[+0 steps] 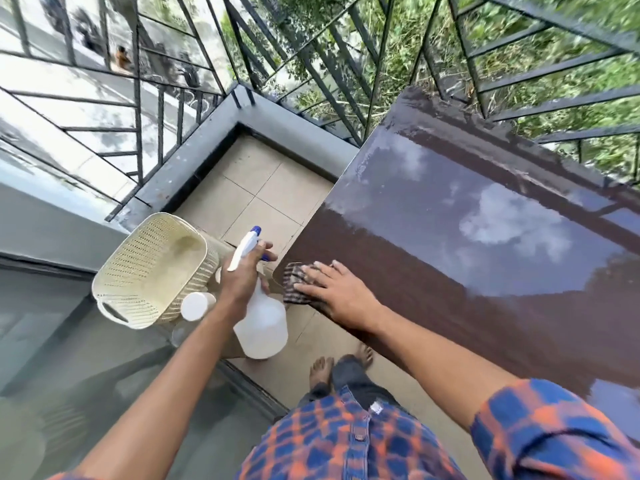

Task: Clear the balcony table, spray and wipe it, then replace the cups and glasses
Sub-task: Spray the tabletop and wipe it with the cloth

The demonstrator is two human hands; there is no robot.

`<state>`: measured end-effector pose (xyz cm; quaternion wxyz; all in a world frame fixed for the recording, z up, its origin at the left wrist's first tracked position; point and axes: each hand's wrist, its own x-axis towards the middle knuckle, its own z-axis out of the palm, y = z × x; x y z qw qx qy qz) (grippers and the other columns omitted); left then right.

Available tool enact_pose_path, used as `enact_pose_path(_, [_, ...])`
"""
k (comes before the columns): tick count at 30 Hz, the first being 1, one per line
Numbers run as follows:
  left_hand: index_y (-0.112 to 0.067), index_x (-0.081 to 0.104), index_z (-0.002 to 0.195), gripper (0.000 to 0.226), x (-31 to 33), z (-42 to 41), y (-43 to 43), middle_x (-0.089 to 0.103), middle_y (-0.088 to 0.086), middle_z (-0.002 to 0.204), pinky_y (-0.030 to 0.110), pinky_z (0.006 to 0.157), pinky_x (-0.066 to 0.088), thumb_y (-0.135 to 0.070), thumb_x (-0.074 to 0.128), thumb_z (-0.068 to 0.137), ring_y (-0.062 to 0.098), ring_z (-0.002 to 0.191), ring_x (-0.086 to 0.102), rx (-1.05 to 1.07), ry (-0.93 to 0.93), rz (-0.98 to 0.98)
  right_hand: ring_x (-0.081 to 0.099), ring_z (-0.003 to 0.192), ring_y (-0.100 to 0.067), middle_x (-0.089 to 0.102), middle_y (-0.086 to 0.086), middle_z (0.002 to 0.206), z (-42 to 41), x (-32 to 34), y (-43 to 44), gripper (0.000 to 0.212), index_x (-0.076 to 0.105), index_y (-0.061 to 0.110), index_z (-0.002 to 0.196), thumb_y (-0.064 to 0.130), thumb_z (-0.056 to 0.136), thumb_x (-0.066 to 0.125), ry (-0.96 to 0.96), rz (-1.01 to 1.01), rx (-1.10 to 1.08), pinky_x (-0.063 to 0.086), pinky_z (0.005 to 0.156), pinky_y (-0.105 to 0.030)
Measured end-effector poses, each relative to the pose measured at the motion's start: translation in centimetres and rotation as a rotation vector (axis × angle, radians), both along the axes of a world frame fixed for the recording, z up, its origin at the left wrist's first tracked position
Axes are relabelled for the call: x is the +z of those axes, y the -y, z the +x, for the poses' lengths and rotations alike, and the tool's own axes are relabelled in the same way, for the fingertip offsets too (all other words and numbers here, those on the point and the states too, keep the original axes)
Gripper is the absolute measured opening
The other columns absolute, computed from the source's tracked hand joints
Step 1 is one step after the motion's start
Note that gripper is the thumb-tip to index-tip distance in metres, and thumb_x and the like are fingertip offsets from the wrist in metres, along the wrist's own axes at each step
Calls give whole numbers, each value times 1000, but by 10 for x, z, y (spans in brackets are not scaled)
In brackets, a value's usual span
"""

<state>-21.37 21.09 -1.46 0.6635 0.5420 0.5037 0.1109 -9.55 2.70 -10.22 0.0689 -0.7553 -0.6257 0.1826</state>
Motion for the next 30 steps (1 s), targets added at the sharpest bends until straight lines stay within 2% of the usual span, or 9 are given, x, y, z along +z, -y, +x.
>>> enact_pose_path(2, [-8,69,112,30,1,15,1,71,9,95,24,42,40,-34,59,102,19,37,44,-19,-10,7,23,153,-24,26,2,165,43,-1,3,49,37,38,153,35,104,44,36,14,-67,15,123,-46])
enact_pose_path(7, [-16,71,105,31,10,63,6,71,6,95,26,48,39,-44,63,94,24,51,47,-40,12,-14,24,151,-28,27,-3,165,186,16,6,54,39,34,153,28,101,53,10,-53,-696,18,122,-49])
enact_pose_path(10, [-21,73,99,33,16,88,5,72,2,94,28,52,40,-50,64,86,21,42,47,-32,14,-5,24,149,-31,27,-4,164,192,19,-7,55,36,31,153,31,100,52,42,-66,-849,19,121,-51])
enact_pose_path(12, [-24,75,95,30,21,105,4,74,0,93,31,55,42,-50,64,85,21,38,47,-31,8,23,24,148,-31,28,-2,164,161,17,-18,53,37,31,153,36,101,47,61,-27,-728,20,120,-49])
enact_pose_path(16, [-22,73,99,25,30,136,-1,74,3,95,30,52,43,-43,60,96,21,38,47,-75,2,71,31,147,-32,36,0,161,93,9,-25,45,51,33,145,31,100,50,-49,64,-107,27,115,-51])
enact_pose_path(19, [-18,70,105,22,36,155,-6,72,6,94,26,47,41,-35,56,102,22,38,45,-108,8,112,27,150,-30,35,-1,162,109,7,-29,42,52,35,145,30,103,49,-92,52,16,20,120,-49])
enact_pose_path(21, [-23,70,105,18,41,164,-10,71,6,92,23,44,40,-33,56,103,21,38,44,-131,26,123,23,152,-27,29,2,164,141,6,-37,44,46,38,148,32,105,46,-40,32,-69,16,122,-45])
enact_pose_path(27, [-24,69,100,15,48,188,-30,70,5,94,28,52,39,-30,55,103,18,38,45,-206,34,128,19,152,-29,27,-1,165,228,25,-51,53,44,34,149,28,98,55,-129,30,-800,11,125,-47])
enact_pose_path(30, [-26,69,99,14,46,206,-45,70,6,94,30,54,38,-29,56,102,19,37,45,-224,41,125,21,151,-29,32,4,163,193,18,-55,49,49,35,146,38,98,55,-81,74,-667,15,123,-51])
